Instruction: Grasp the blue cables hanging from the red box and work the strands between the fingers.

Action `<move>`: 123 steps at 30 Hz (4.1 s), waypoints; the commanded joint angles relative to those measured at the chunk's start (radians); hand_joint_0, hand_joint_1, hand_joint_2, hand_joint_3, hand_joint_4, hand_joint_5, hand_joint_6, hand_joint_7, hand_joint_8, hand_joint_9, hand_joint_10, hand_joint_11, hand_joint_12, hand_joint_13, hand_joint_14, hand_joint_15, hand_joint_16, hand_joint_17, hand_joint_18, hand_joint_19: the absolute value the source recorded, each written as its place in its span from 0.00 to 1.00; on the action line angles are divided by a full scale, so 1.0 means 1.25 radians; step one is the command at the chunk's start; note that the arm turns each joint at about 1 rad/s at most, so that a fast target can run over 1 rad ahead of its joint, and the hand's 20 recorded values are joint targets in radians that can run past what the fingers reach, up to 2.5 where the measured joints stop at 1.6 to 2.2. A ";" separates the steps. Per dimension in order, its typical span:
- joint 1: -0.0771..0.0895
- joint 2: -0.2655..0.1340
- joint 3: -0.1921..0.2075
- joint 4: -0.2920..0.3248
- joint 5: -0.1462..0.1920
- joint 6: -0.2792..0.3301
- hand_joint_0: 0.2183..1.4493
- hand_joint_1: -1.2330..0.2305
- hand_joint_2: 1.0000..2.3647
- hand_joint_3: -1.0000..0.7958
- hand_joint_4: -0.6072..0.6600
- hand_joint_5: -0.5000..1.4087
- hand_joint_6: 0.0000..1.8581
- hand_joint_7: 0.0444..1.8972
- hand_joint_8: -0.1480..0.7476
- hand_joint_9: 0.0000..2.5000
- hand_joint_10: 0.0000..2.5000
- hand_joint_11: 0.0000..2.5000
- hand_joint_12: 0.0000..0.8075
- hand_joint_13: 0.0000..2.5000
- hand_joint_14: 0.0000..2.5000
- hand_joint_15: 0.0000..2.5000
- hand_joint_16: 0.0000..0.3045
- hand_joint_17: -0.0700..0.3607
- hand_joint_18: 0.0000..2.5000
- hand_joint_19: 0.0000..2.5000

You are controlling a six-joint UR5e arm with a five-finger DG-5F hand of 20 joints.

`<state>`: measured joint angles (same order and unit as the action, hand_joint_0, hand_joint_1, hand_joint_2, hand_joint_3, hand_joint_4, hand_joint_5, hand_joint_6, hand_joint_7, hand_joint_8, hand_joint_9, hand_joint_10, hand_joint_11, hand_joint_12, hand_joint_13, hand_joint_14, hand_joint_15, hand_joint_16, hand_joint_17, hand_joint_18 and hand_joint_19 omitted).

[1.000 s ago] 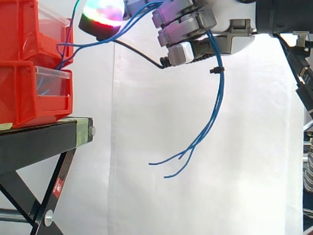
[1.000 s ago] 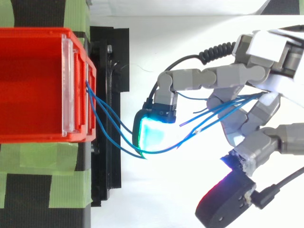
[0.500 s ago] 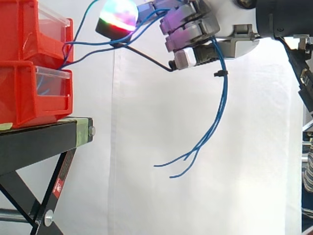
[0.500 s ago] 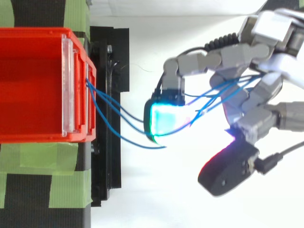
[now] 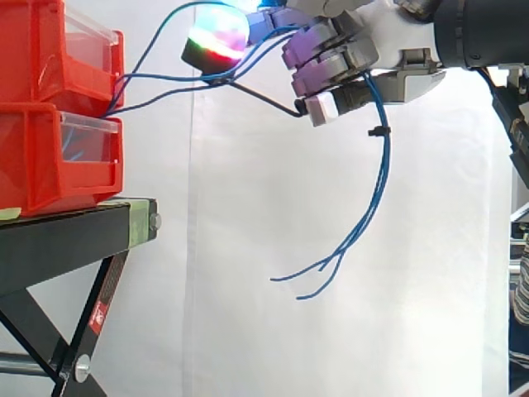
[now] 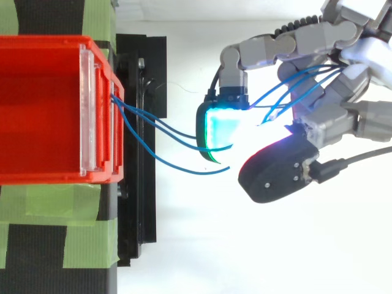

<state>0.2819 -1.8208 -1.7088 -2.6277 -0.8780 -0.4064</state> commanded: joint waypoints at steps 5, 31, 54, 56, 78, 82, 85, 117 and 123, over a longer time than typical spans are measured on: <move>0.000 0.000 0.000 0.000 -0.001 -0.011 0.49 0.36 0.01 0.21 0.60 0.63 0.01 0.73 0.76 0.71 1.00 1.00 0.85 0.78 1.00 0.68 0.80 0.58 1.00 0.24; -0.002 0.000 0.000 -0.001 -0.020 -0.055 0.53 0.33 0.01 0.41 0.63 0.56 0.01 0.65 0.76 0.71 1.00 1.00 0.85 0.78 1.00 0.68 0.80 0.58 1.00 0.24; -0.002 0.000 0.000 -0.031 -0.049 -0.066 0.71 0.29 0.01 0.52 0.51 0.51 0.10 0.75 0.76 0.71 1.00 1.00 0.85 0.78 1.00 0.68 0.80 0.58 1.00 0.24; -0.003 0.001 0.000 -0.031 -0.050 -0.069 0.73 0.28 0.02 0.52 0.49 0.48 0.20 0.73 0.76 0.71 1.00 1.00 0.85 0.78 1.00 0.68 0.80 0.58 1.00 0.24; -0.002 0.000 0.000 -0.023 -0.060 -0.076 0.83 0.31 0.01 0.68 0.45 0.38 0.71 0.58 0.76 0.71 1.00 1.00 0.85 0.78 1.00 0.68 0.80 0.58 1.00 0.24; 0.000 0.000 0.000 -0.015 -0.060 -0.079 0.83 0.30 0.01 0.68 0.44 0.38 0.73 0.57 0.76 0.71 1.00 1.00 0.85 0.78 1.00 0.68 0.80 0.58 1.00 0.24; 0.000 0.000 0.000 -0.011 -0.060 -0.095 0.84 0.30 0.00 0.68 0.44 0.38 0.73 0.57 0.76 0.71 1.00 1.00 0.85 0.78 1.00 0.68 0.80 0.58 1.00 0.24; 0.015 -0.034 0.000 0.043 -0.057 -0.141 0.85 0.31 0.00 0.68 0.45 0.38 0.74 0.57 0.76 0.71 1.00 1.00 0.85 0.78 1.00 0.68 0.80 0.58 1.00 0.24; 0.015 -0.036 0.001 0.017 -0.056 -0.142 0.85 0.31 0.00 0.68 0.45 0.38 0.74 0.57 0.76 0.71 1.00 1.00 0.85 0.78 1.00 0.68 0.80 0.58 1.00 0.24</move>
<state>0.3006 -1.8647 -1.7079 -2.5880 -0.9487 -0.5835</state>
